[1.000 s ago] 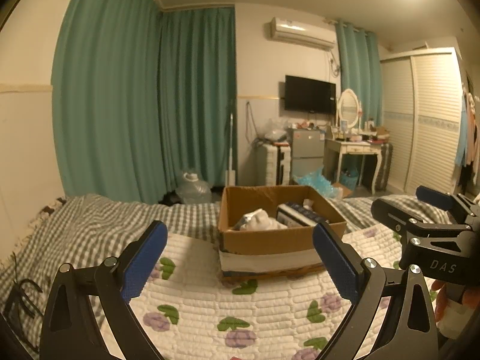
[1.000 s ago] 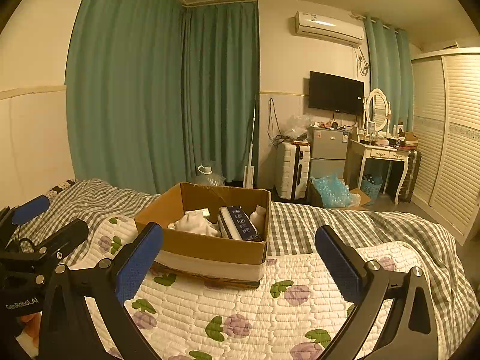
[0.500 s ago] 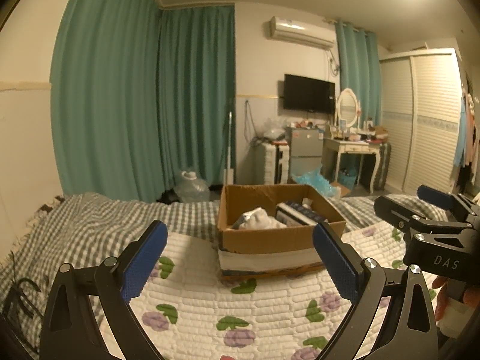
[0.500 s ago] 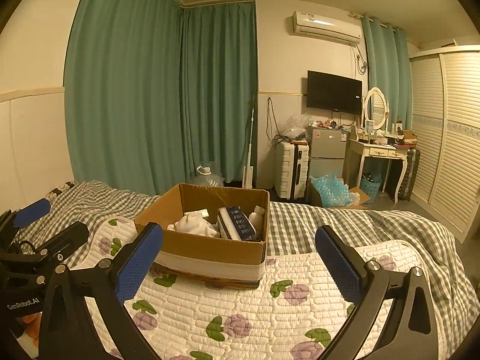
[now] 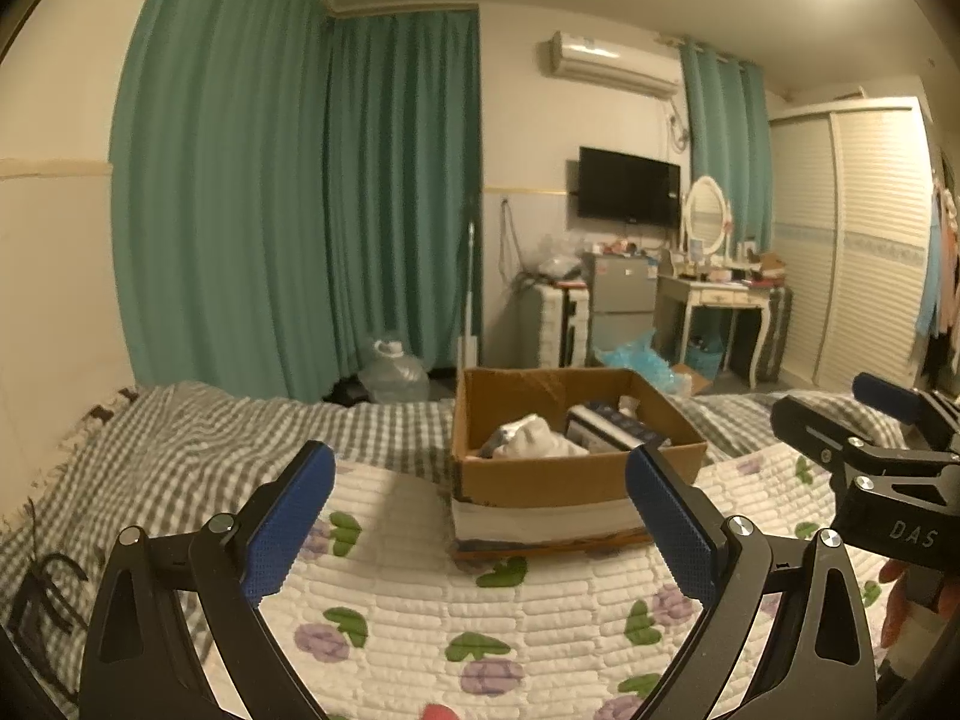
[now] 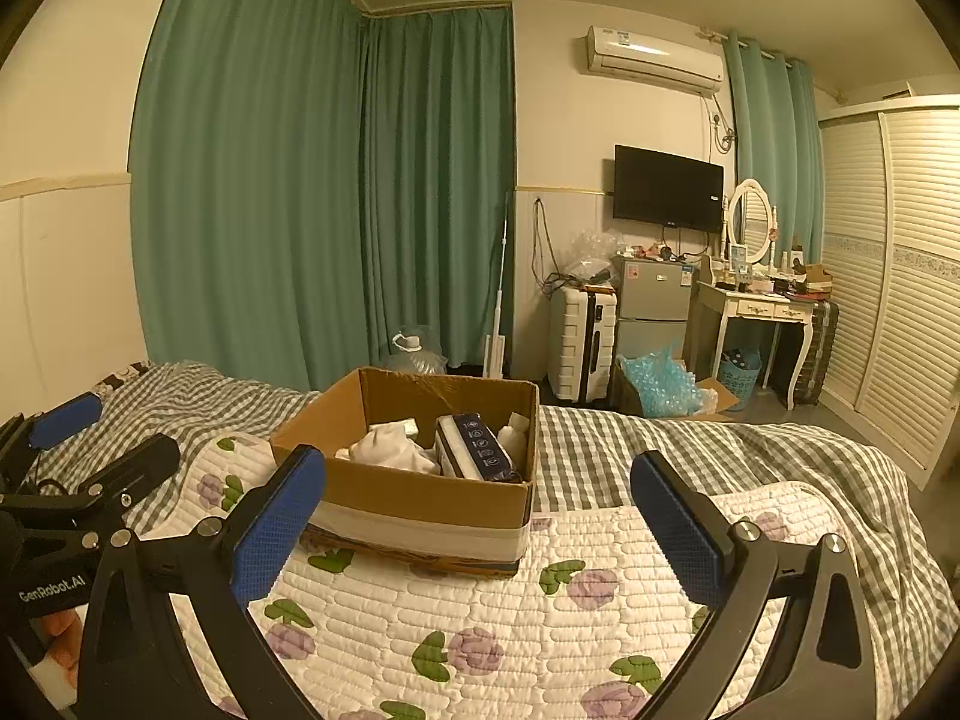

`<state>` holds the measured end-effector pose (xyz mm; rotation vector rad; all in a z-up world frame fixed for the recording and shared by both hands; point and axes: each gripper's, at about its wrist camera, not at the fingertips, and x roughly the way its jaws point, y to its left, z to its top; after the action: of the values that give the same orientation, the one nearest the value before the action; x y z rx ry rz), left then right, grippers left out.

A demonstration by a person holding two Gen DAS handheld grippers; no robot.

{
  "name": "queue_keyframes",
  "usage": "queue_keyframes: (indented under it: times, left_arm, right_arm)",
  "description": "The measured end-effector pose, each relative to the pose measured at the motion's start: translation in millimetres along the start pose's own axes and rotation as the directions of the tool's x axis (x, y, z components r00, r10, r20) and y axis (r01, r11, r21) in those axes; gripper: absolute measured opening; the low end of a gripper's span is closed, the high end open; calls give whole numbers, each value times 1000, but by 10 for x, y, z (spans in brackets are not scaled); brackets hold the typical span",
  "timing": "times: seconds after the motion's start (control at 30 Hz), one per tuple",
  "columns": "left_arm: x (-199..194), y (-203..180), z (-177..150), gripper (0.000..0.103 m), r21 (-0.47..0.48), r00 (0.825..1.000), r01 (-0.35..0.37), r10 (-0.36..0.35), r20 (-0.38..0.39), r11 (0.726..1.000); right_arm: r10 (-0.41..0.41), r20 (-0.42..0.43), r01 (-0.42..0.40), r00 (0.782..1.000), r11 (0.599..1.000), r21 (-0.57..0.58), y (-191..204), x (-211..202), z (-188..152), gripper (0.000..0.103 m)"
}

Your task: Organize soft objects

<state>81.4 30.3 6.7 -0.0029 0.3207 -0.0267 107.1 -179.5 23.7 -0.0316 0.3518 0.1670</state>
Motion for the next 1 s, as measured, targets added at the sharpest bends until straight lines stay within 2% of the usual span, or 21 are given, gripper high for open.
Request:
queue_keyframes:
  times: [1.0]
  left_arm:
    - [-13,44,-8,99,-23,1000,-3,3,0,1000]
  right_arm:
    - [-14,3,14,1000,1000,-5,46,11,-25,102]
